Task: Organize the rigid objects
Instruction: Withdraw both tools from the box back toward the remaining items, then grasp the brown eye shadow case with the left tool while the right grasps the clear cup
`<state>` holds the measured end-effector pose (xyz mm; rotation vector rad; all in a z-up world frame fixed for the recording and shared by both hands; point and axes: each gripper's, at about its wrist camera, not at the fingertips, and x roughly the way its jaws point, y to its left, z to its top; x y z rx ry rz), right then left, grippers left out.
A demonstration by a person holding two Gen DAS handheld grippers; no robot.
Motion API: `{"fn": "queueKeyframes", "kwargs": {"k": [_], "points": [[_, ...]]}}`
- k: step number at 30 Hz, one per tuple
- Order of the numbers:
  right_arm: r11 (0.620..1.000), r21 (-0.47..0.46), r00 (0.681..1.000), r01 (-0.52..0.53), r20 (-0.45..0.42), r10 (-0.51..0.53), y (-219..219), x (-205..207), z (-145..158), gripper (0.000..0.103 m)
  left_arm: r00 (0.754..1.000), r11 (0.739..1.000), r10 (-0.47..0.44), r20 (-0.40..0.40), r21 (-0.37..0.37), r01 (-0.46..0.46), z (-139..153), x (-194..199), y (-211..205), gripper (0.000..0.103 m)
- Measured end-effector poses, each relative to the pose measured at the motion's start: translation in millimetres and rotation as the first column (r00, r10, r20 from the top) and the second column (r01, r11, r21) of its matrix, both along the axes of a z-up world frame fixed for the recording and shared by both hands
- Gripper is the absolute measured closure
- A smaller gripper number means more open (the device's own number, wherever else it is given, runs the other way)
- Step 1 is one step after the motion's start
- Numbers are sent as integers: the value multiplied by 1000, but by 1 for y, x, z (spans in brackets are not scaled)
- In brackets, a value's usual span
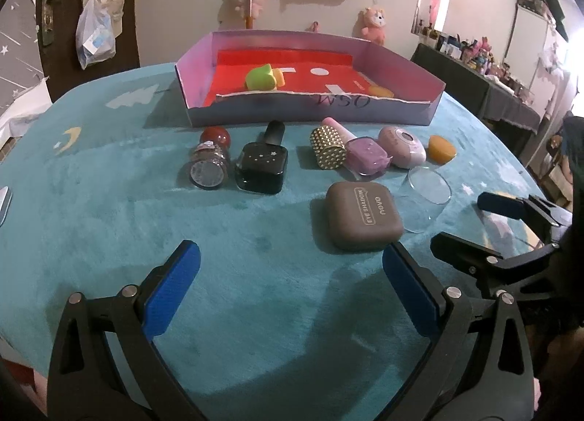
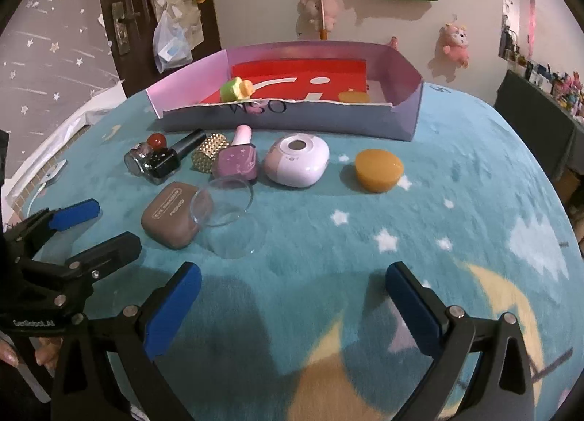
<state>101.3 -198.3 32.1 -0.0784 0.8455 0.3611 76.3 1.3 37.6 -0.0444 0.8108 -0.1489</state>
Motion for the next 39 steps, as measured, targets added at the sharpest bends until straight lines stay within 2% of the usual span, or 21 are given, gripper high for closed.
{"fn": "queueKeyframes", "kwargs": {"k": [11, 20, 24, 29, 36, 39], "points": [[994, -110, 999, -20, -40, 16, 18, 22, -1, 0, 999, 1000, -18, -43, 21, 19, 1, 12, 10, 1], [998, -53, 996, -43, -86, 38, 14, 39, 0, 0, 995, 998, -67, -72, 14, 68, 2, 15, 5, 1], [996, -86, 998, -1, -69, -5, -3, 40, 3, 0, 992, 995, -98, -78, 12, 99, 1, 19, -8, 1], [996, -78, 998, 34, -57, -39, -33, 36, 5, 0, 989, 992, -124, -81, 12, 126, 3, 32, -28, 1], [998, -43, 997, 44, -62, -47, -57, 29, 4, 0, 989, 992, -102, -107, 62, 109, -3, 47, -42, 1], [999, -27, 998, 28, -61, -30, -57, 28, 5, 0, 990, 995, -82, -115, 51, 88, -5, 46, -32, 1]]}}
